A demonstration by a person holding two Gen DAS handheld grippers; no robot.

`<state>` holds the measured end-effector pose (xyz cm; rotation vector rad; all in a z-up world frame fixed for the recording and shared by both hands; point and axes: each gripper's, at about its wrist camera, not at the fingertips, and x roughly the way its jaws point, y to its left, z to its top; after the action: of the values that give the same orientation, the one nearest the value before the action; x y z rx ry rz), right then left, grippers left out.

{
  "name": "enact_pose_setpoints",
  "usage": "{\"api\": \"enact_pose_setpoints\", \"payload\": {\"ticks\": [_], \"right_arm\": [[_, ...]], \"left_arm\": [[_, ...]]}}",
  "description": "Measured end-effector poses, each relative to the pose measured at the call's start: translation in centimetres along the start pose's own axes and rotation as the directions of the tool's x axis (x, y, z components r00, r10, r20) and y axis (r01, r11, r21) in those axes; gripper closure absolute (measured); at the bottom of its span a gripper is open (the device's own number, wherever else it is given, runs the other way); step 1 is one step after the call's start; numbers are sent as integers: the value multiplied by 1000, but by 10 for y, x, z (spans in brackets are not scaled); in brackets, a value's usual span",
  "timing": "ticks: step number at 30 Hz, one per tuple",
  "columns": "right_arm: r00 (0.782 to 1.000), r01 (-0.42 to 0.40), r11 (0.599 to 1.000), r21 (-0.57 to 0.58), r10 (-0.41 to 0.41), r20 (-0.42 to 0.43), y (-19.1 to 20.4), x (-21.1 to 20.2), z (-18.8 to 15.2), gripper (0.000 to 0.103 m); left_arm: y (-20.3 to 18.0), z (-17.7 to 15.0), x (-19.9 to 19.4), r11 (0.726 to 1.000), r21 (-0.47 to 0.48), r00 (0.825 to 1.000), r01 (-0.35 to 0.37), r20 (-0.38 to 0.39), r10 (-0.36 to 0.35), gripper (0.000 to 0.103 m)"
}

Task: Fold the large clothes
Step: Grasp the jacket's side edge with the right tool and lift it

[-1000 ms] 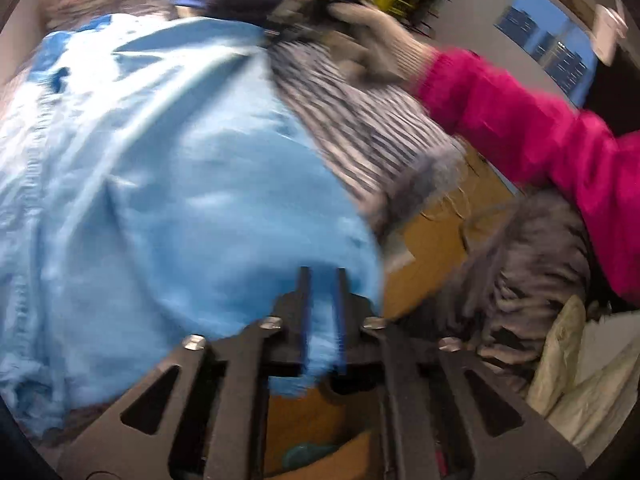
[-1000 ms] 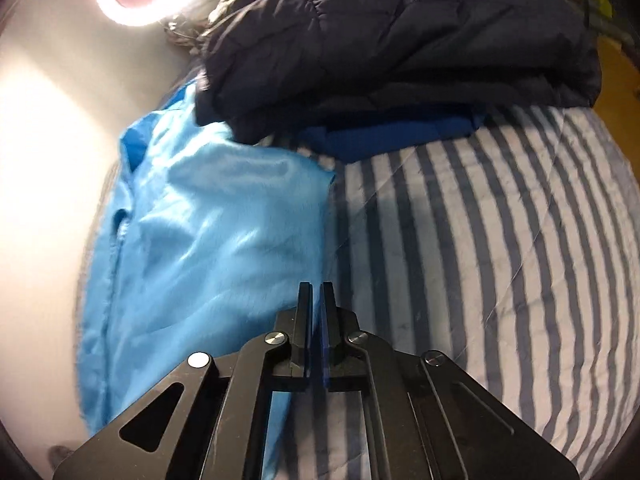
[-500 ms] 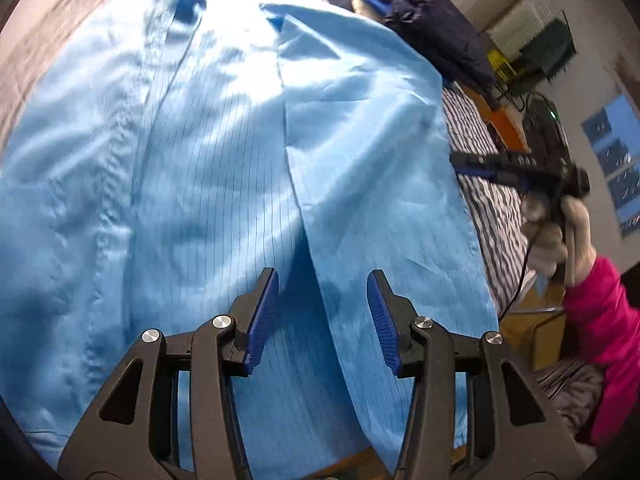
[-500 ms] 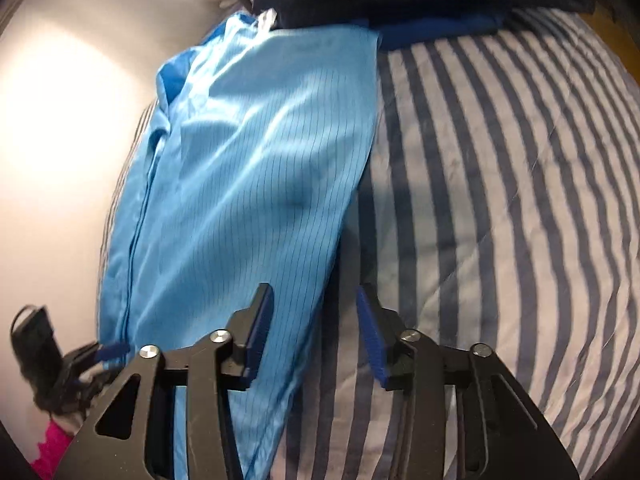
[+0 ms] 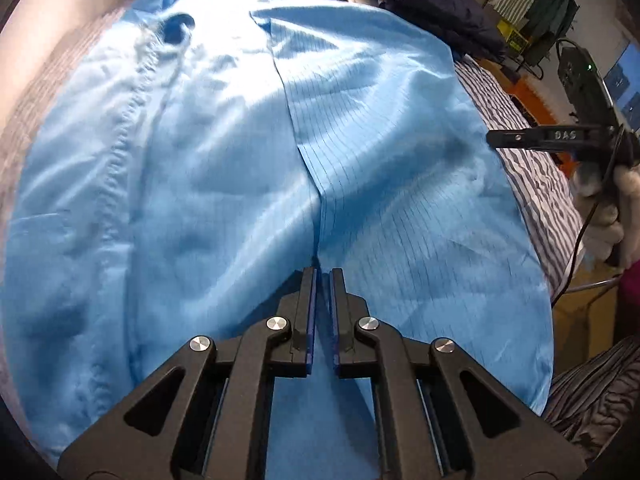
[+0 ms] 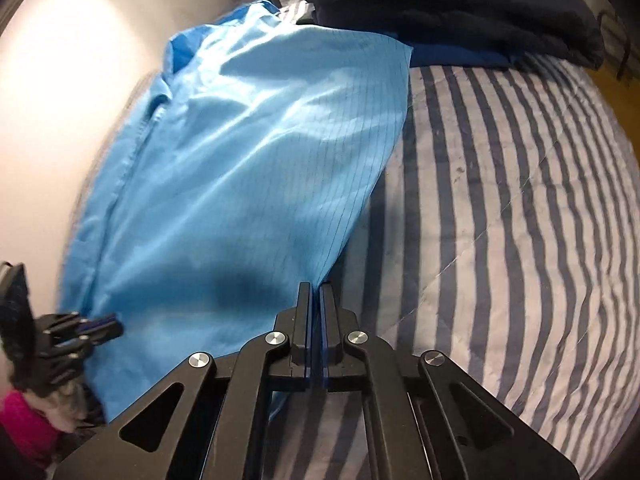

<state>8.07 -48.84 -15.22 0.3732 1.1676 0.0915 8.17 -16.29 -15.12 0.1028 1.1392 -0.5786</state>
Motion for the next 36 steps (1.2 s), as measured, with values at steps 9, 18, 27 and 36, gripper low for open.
{"api": "enact_pose_setpoints", "payload": {"ticks": [9,18,27,36], "right_arm": [[986,-163,981,106,165,-8,7,-26,-73,59],[978,-180,975,131,192,-78,40,-10,-123,100],[999,-33,999,-3,32,-12,102,-37,-102,102],[999,-8,983,-183,14,33,173,-56,-64,102]], "left_arm": [[-29,-40,-45,995,78,995,56,81,-62,99],[-58,-56,10,982,94,987,162,-21,-161,99],[-35,-50,-36,981,-3,978,193,81,-192,99],[25,-59,-103,959,-155,949,237,247,-194,99]]}}
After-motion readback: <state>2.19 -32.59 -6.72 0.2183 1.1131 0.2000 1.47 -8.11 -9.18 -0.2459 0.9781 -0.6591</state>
